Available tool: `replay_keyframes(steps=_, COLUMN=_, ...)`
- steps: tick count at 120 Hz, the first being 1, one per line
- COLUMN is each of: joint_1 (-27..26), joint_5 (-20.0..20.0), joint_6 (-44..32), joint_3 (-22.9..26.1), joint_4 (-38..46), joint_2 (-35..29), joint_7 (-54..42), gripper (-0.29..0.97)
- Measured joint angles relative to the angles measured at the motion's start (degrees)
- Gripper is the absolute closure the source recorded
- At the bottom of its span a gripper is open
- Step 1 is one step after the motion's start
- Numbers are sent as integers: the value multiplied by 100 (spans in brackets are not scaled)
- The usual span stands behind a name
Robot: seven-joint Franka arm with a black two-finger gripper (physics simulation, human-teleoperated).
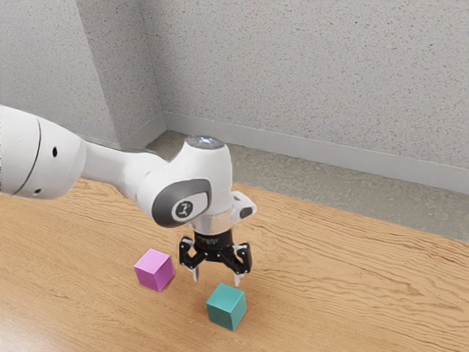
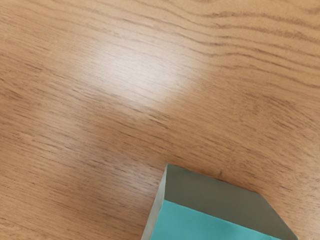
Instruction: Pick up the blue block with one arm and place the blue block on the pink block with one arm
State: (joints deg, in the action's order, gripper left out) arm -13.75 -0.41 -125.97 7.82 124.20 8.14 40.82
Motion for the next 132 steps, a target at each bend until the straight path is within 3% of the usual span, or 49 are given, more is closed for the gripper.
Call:
replay_keyframes(steps=36, joint_1=54, joint_5=-16, joint_6=-917, joint_3=0, joint_4=190, joint_2=300, joint_7=-1081, gripper=2)
replay_keyframes(steps=55, joint_1=-13, joint_5=-146, joint_6=-1216, joint_3=0, joint_4=514, joint_2=114, joint_7=-1479, gripper=2)
replay_keyframes(steps=93, joint_1=-45, joint_5=-513, joint_6=-1479, joint_3=0, joint_4=659, joint_2=232, joint_7=-2004, gripper=2)
replay_keyframes(steps=132, joint_1=-73, joint_5=-594, joint_6=-1601, joint_3=0, joint_4=805, joint_2=282, joint_7=-2318, gripper=2)
